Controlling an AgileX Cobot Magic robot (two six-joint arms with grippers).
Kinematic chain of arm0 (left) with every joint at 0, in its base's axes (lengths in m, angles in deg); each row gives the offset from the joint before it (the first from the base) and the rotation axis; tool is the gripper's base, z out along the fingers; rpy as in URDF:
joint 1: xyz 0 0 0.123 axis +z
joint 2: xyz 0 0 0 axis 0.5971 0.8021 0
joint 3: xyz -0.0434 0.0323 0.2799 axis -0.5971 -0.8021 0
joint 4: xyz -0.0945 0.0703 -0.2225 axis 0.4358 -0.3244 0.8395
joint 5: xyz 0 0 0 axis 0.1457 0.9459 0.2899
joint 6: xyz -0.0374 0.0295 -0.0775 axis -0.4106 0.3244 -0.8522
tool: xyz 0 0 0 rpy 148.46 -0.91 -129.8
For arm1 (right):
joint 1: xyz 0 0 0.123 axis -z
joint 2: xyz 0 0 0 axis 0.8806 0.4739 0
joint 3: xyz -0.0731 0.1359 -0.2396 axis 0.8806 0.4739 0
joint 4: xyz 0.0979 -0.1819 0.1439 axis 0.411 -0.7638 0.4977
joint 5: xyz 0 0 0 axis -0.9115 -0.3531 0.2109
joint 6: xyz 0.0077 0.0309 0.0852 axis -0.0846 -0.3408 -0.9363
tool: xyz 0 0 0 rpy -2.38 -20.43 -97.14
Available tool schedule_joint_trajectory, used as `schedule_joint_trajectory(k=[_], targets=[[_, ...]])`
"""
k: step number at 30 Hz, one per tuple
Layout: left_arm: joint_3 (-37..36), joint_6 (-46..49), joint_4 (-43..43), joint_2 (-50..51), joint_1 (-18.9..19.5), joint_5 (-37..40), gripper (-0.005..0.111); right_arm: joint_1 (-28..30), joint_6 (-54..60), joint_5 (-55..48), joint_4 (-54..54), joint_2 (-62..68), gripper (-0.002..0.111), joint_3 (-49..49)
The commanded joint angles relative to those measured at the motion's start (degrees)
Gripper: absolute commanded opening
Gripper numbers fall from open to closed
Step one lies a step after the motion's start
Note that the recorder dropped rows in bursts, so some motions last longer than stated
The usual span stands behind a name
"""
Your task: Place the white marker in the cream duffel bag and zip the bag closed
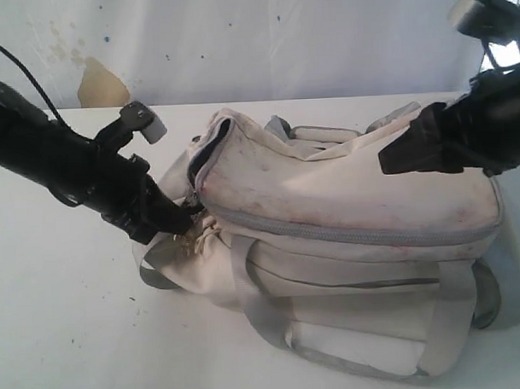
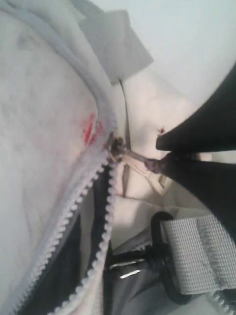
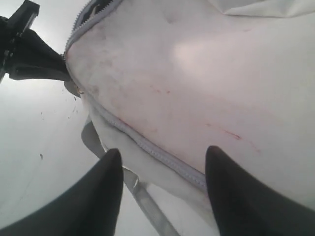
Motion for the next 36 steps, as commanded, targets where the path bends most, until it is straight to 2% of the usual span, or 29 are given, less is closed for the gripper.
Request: schedule_joint_trajectory(k=[1, 6, 11, 14, 18, 21, 32, 36], targets=[[3.4, -6.0, -3.2, -2.8, -0.2, 6.0, 0.000, -4.5, 1.1, 4.3, 0.3, 0.1, 0.049, -0.2], [7.1, -14.7, -11.8, -4.8, -0.2, 9.7, 0.000, -10.3, 5.6, 6.8, 0.2, 2.9, 0.049, -0.2], [8.5, -18.1, -15.8, -6.2, -0.2, 12.7, 0.000, -16.2, 11.9, 13.3, 0.5, 5.7, 0.049, -0.2], [8.6, -18.3, -15.7, -7.5, -0.2, 12.5, 0.000, -20.2, 13.5, 17.6, 0.5, 7.3, 0.051, -0.2], [8.6, -18.3, -15.3, -9.0, -0.2, 11.5, 0.000, -24.7, 13.6, 23.4, 0.4, 9.4, 0.062, -0.2], [8.7, -18.3, -14.4, -9.8, -0.2, 11.3, 0.000, -27.6, 13.6, 26.6, 0.4, 11.1, 0.066, -0.2], [8.7, -18.3, -5.8, -10.9, -0.2, 9.0, 0.000, -35.5, 16.7, 40.7, 0.4, 16.1, 0.066, -0.2], [8.7, -18.3, -3.2, -11.4, -0.1, 8.9, 0.000, -37.4, 18.7, 44.6, 0.4, 16.9, 0.058, -0.2]])
